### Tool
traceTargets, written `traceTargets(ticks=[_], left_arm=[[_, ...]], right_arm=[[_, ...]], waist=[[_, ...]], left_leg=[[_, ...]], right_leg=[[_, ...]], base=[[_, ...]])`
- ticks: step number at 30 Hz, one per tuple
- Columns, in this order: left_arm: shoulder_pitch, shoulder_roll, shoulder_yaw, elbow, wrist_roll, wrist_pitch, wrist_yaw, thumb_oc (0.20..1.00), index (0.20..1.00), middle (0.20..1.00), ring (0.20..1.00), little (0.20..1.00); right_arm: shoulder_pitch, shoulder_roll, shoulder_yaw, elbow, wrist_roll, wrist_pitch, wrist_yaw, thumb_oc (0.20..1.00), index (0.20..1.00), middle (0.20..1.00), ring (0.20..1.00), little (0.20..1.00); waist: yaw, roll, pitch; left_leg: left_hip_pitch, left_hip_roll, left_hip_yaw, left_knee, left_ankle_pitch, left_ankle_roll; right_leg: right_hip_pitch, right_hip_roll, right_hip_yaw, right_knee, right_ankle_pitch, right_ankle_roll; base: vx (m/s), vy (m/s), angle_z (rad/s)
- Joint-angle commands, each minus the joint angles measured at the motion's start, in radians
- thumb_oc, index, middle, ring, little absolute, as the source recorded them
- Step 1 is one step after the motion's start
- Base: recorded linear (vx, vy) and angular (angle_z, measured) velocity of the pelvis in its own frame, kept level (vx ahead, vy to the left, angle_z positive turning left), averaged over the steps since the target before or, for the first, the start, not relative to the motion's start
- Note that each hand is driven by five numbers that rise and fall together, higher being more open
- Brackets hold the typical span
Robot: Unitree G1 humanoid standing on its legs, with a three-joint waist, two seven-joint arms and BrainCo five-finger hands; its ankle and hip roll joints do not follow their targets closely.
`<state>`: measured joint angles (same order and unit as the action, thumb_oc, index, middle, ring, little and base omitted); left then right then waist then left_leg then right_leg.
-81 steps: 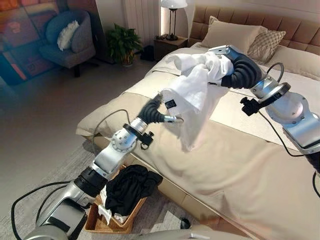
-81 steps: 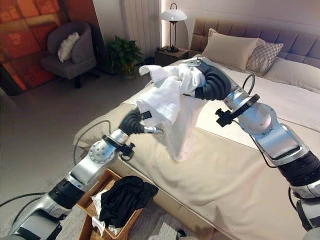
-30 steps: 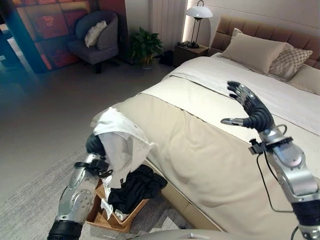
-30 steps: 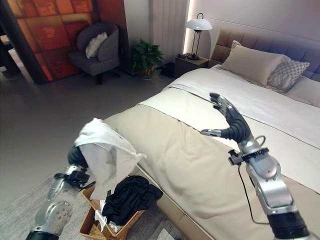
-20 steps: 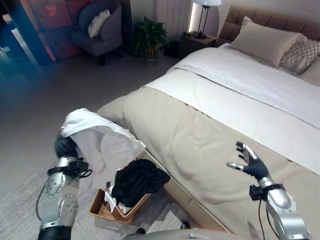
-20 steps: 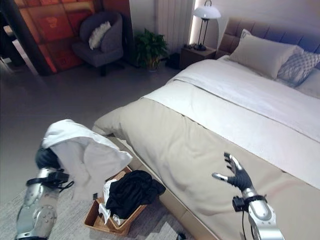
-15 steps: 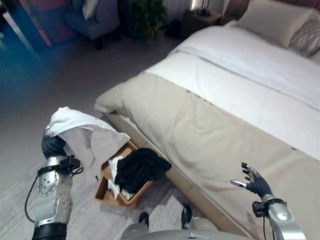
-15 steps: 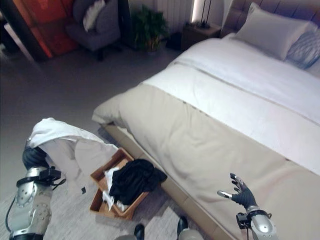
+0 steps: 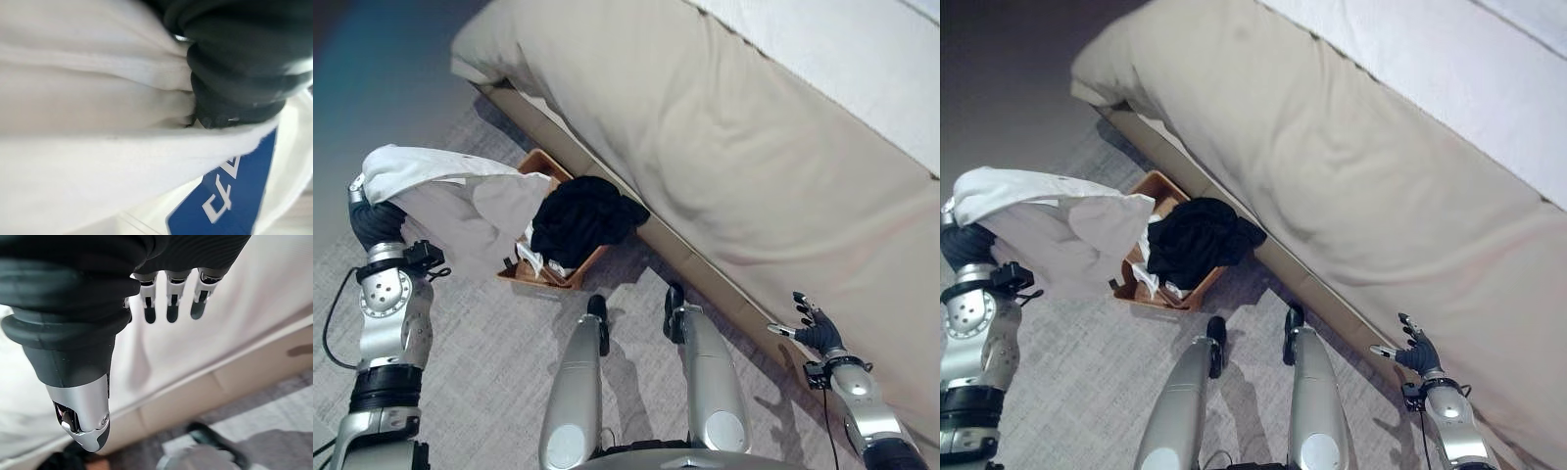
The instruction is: Pick up clothes into the bucket
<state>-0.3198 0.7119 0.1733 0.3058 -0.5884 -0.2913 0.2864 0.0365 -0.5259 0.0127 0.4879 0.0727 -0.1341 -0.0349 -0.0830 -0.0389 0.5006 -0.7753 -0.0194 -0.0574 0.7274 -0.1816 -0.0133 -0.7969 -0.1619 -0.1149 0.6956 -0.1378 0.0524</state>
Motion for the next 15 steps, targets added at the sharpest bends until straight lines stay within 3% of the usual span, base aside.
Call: traceTargets(ticks=[1, 9, 13, 14, 15], left_arm=[[-0.079, 0.075, -0.036, 0.042, 0.046, -0.062, 0.053, 0.2, 0.2, 0.2, 0.2, 0.2], [-0.298, 0.181, -0.194, 0.17, 0.06, -0.042, 0.083, 0.2, 0.2, 0.2, 0.2, 0.2], [-0.395, 0.208, -0.265, 0.248, 0.048, -0.035, 0.092, 0.426, 0.426, 0.426, 0.426, 0.426], [-0.411, 0.216, -0.279, 0.255, 0.051, -0.033, 0.096, 0.523, 0.523, 0.523, 0.523, 0.523], [-0.431, 0.219, -0.292, 0.269, 0.045, -0.032, 0.097, 0.686, 0.686, 0.686, 0.686, 0.686]], right_arm=[[0.009, -0.028, 0.03, -0.018, 0.042, -0.055, -0.041, 1.0, 1.0, 1.0, 1.0, 1.0], [-0.029, -0.034, 0.058, -0.033, 0.083, -0.083, -0.087, 1.0, 1.0, 1.0, 1.0, 1.0], [-0.042, -0.031, 0.074, -0.037, 0.097, -0.096, -0.108, 1.0, 1.0, 1.0, 1.0, 1.0], [-0.043, -0.029, 0.078, -0.042, 0.1, -0.099, -0.112, 1.0, 1.0, 1.0, 1.0, 1.0], [-0.045, -0.029, 0.082, -0.045, 0.104, -0.102, -0.115, 1.0, 1.0, 1.0, 1.0, 1.0]], waist=[[-0.019, -0.021, -0.035], [-0.039, -0.043, 0.019], [-0.047, -0.05, 0.019], [-0.049, -0.051, 0.019], [-0.051, -0.052, 0.019]], left_leg=[[-0.036, -0.015, -0.018, 0.032, 0.0, 0.013], [-0.222, -0.01, -0.023, 0.121, -0.006, 0.014], [-0.298, -0.009, -0.021, 0.144, -0.009, 0.014], [-0.314, -0.009, -0.023, 0.151, -0.011, 0.015], [-0.327, -0.008, -0.02, 0.157, -0.014, 0.016]], right_leg=[[0.019, -0.018, 0.044, 0.052, -0.049, 0.01], [-0.163, -0.025, 0.041, 0.131, -0.048, 0.025], [-0.235, -0.031, 0.04, 0.152, -0.049, 0.032], [-0.253, -0.031, 0.039, 0.16, -0.052, 0.034], [-0.268, -0.035, 0.038, 0.167, -0.054, 0.036]], base=[[-0.15, 0.011, 0.0], [-0.05, 0.021, -0.05], [0.0, 0.011, -0.05], [0.01, 0.018, 0.04], [0.02, 0.014, 0.26]])
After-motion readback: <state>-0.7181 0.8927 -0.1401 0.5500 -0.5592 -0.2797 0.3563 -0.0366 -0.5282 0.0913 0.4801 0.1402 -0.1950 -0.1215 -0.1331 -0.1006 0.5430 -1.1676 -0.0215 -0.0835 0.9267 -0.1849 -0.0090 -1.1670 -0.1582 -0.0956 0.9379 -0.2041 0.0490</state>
